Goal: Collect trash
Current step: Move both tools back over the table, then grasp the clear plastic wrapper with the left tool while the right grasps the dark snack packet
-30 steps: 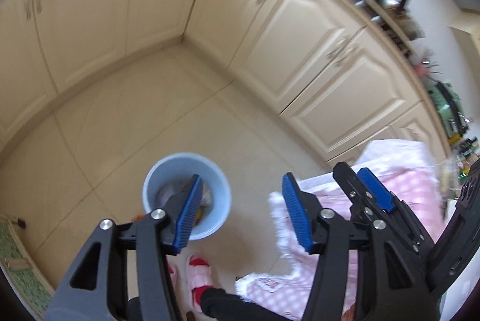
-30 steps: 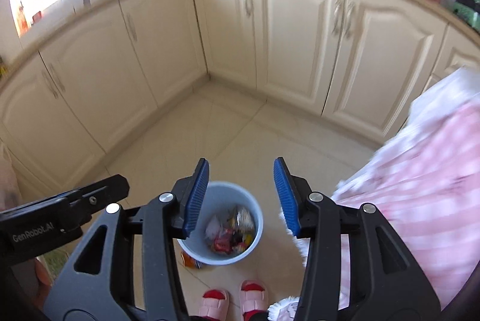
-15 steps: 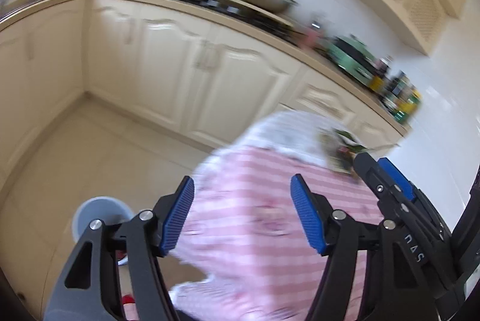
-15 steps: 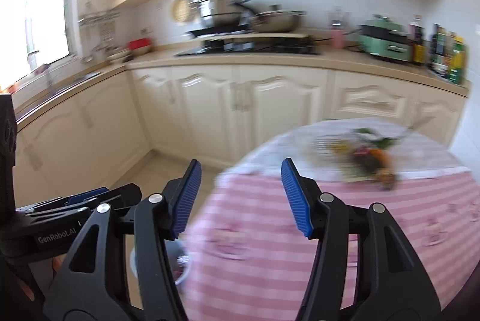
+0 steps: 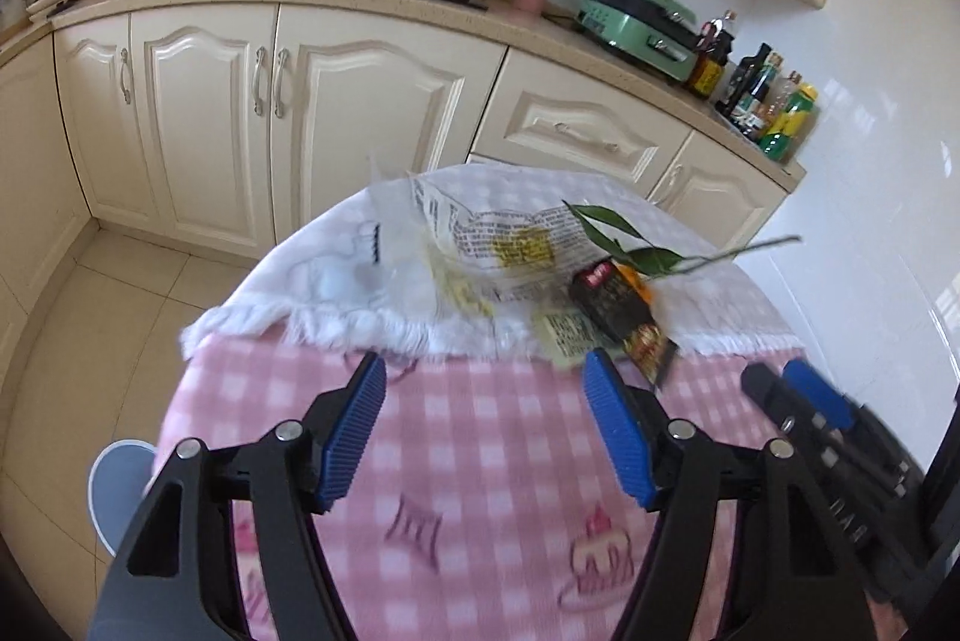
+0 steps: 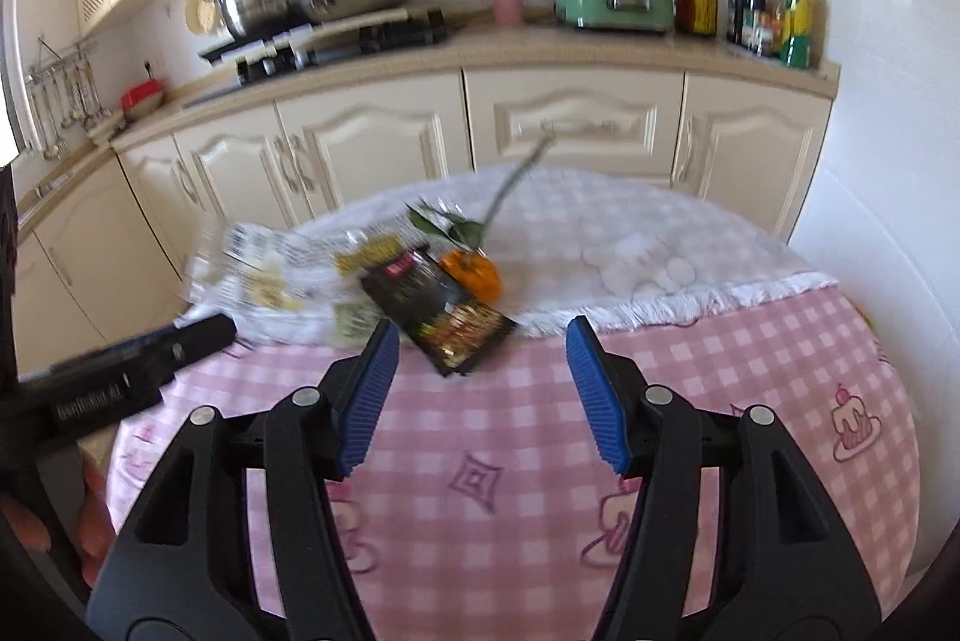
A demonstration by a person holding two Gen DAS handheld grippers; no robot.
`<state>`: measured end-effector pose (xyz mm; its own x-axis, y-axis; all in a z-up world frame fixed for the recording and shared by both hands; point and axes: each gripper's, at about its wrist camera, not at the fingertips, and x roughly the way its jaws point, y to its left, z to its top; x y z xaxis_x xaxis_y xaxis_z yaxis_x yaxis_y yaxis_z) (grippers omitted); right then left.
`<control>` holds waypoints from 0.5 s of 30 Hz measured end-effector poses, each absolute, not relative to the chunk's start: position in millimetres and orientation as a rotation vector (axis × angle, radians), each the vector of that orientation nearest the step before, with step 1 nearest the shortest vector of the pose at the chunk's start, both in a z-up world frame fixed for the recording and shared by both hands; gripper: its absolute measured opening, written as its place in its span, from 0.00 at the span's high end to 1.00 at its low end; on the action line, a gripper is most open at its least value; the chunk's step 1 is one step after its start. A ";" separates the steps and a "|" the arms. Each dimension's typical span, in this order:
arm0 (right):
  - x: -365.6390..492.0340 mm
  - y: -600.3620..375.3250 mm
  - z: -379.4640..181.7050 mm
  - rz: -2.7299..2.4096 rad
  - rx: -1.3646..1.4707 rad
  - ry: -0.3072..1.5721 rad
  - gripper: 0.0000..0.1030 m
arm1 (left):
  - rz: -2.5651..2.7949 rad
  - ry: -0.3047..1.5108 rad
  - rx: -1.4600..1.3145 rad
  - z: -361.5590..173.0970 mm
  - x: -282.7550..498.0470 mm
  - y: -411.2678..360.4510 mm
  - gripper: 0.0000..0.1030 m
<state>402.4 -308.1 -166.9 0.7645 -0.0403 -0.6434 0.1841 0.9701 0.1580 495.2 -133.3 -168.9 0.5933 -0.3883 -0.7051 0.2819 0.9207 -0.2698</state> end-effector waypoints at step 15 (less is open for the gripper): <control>476.7 -316.4 -201.7 -0.029 0.253 0.806 0.40 | -0.370 0.881 -0.136 -187.9 537.5 -143.1 0.95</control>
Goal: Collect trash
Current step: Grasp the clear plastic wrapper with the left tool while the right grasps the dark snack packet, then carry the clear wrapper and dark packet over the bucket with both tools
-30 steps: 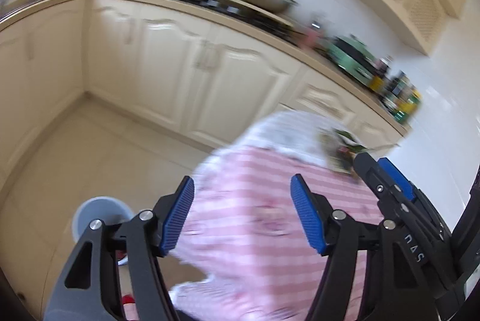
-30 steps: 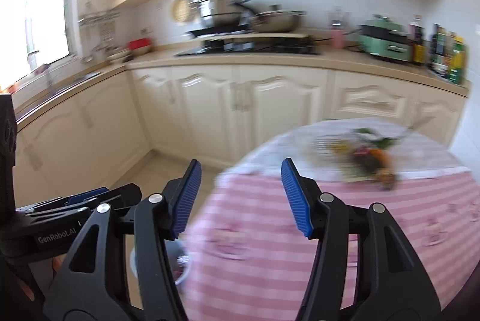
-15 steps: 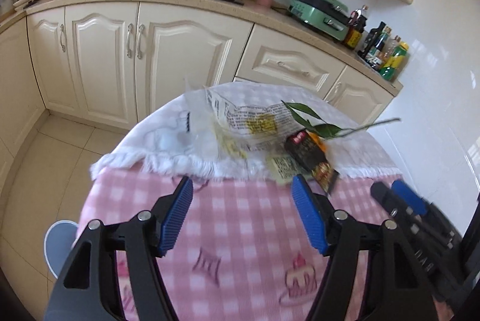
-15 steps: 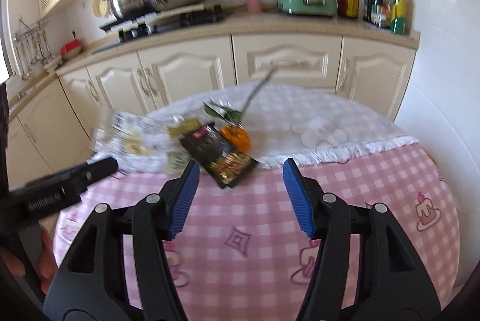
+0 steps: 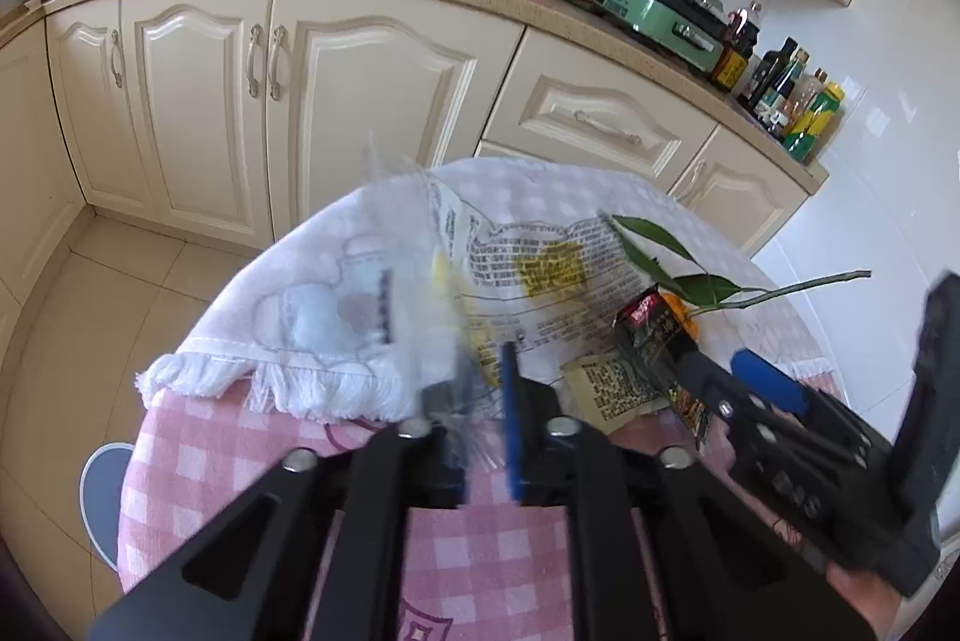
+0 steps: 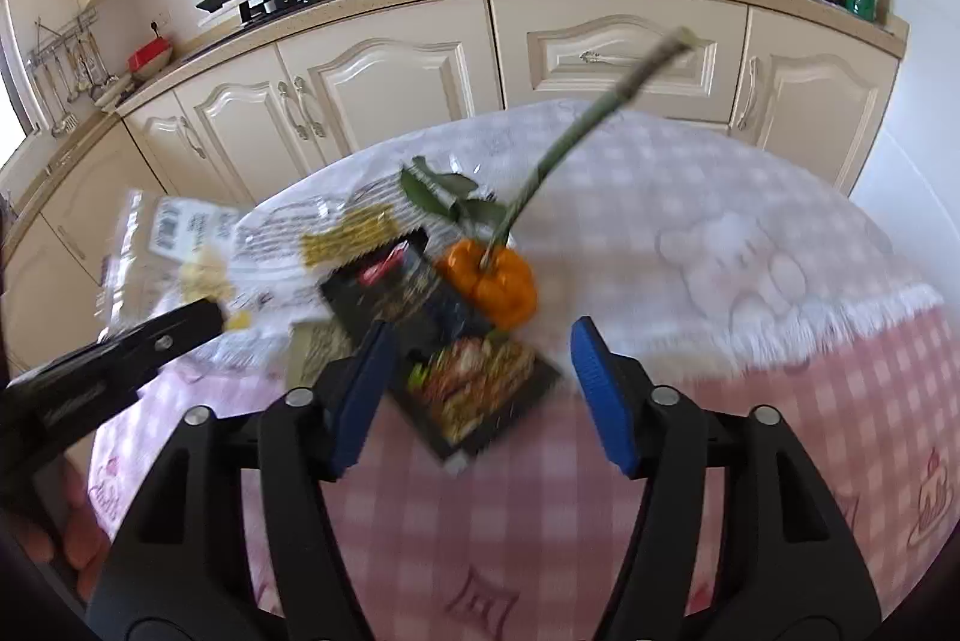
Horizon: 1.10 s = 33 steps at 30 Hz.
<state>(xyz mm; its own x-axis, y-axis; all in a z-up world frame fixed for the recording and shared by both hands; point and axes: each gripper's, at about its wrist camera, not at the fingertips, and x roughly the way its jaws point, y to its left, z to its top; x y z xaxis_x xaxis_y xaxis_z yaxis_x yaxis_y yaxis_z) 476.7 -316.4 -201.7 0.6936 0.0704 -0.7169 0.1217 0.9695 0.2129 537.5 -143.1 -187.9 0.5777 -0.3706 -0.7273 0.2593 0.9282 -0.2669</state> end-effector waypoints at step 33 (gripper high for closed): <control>384.1 -244.8 -139.4 0.085 0.212 0.691 0.95 | -0.454 0.615 -0.154 -111.4 397.5 -65.7 0.99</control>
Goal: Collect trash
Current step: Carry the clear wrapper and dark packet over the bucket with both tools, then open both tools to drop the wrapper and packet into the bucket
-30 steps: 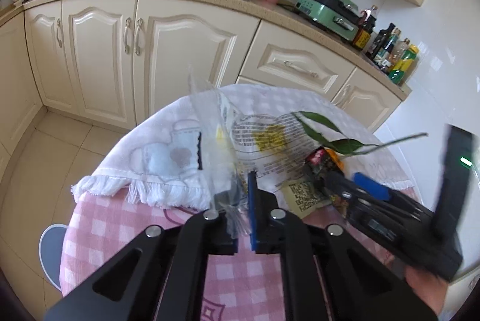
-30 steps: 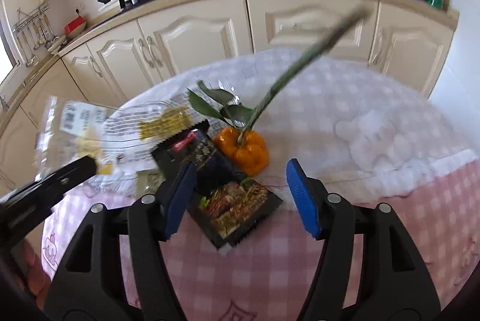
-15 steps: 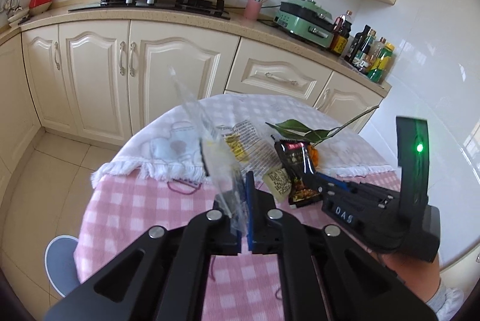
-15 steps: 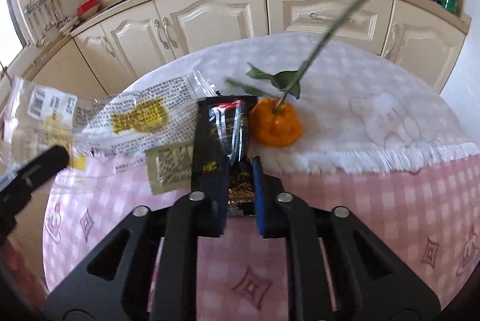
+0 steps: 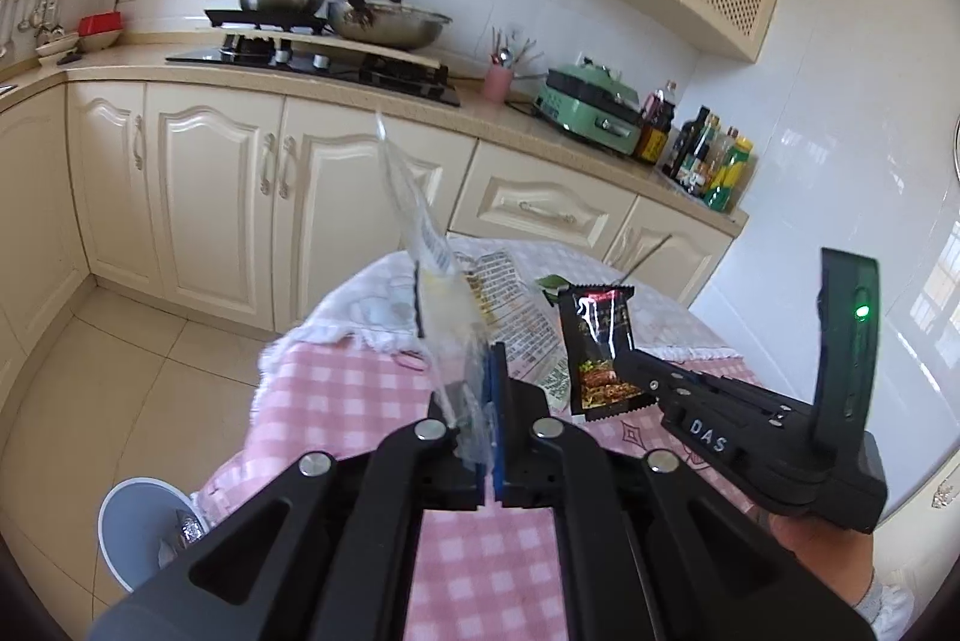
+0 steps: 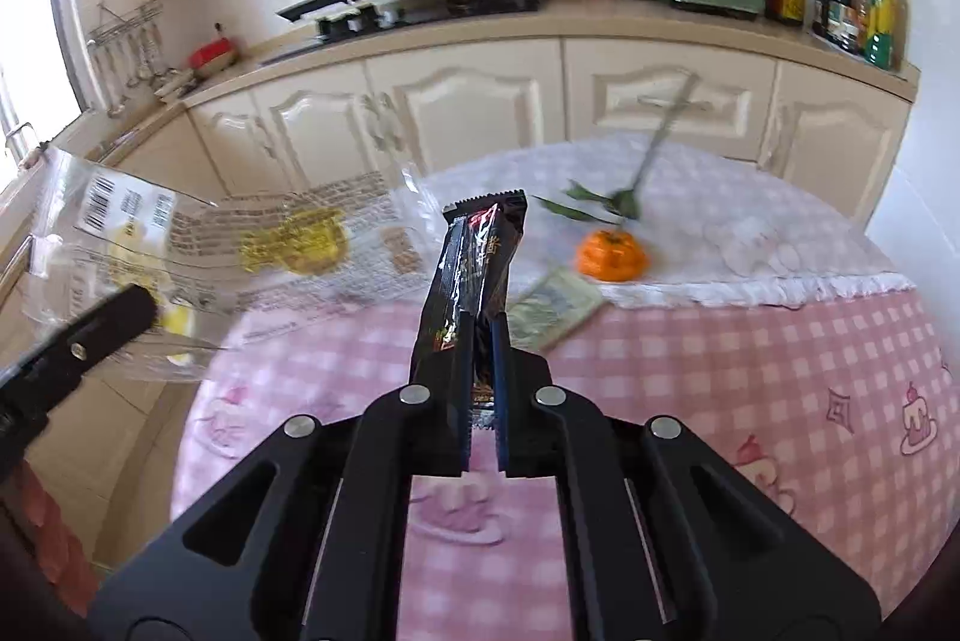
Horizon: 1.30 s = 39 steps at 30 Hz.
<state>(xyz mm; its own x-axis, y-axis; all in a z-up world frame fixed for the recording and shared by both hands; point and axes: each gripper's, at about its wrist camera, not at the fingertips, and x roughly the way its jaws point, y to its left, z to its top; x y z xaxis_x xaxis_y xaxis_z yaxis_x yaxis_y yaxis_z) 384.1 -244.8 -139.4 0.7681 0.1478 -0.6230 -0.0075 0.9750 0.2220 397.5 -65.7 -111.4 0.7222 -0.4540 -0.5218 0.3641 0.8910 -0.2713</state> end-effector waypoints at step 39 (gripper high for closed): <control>507.3 173.1 -413.3 0.512 0.013 1.219 0.95 | 0.170 1.110 -0.474 -417.3 467.5 327.4 0.98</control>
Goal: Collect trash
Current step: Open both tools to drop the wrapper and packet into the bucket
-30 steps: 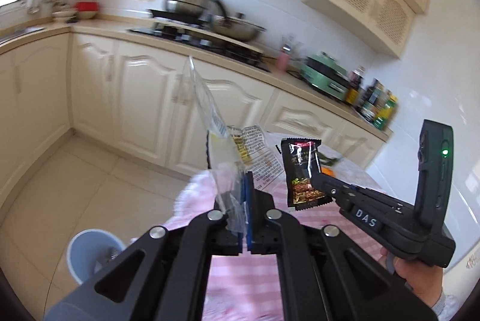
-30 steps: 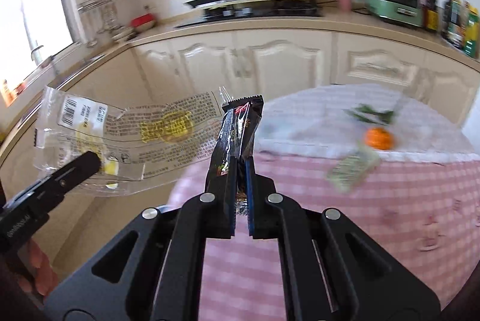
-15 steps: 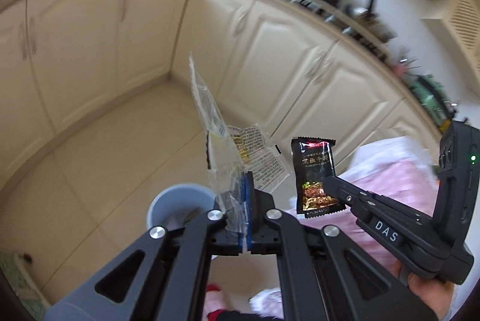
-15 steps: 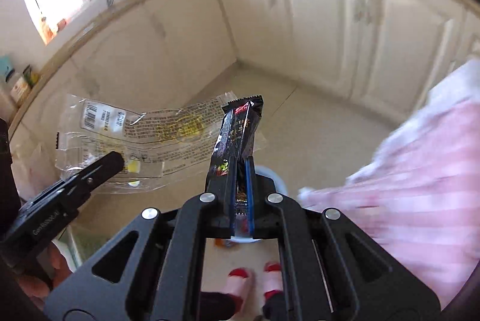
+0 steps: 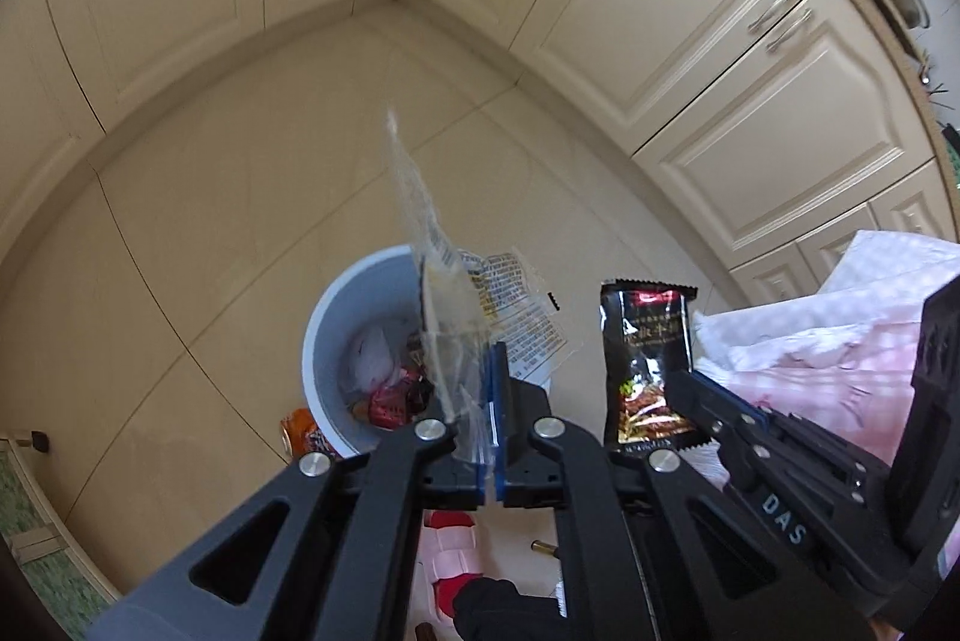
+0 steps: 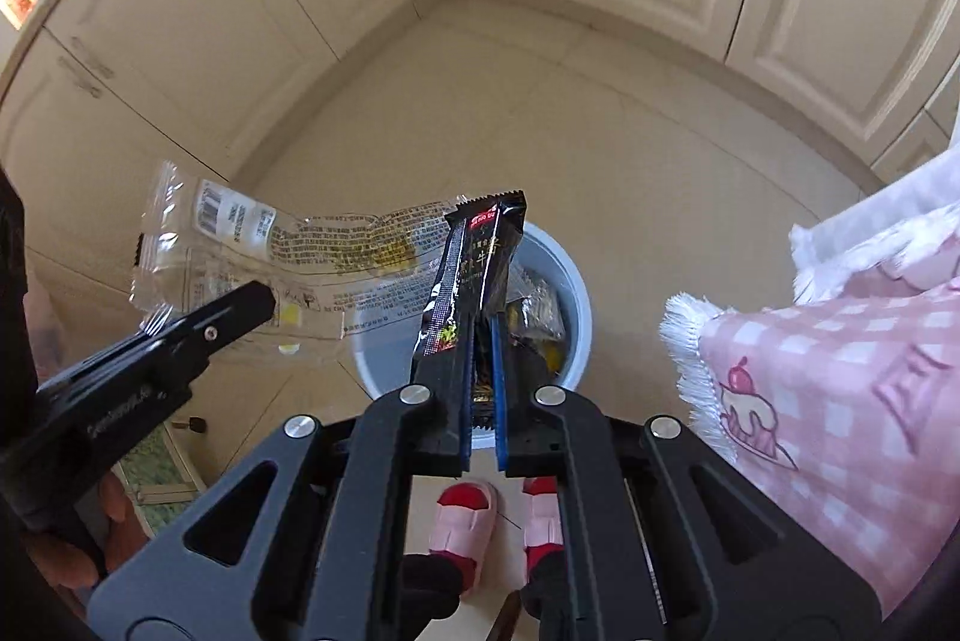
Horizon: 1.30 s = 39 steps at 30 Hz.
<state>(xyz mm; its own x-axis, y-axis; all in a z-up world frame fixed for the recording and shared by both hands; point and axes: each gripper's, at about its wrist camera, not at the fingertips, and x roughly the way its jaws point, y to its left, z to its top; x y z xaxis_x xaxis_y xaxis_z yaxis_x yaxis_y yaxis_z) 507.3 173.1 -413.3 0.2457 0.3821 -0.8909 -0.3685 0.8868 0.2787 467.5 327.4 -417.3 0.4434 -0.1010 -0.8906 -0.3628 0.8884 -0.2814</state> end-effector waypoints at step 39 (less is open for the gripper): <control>480.6 189.5 -342.5 0.553 0.012 1.107 0.93 | 0.239 1.007 -0.484 -336.9 421.6 329.7 0.48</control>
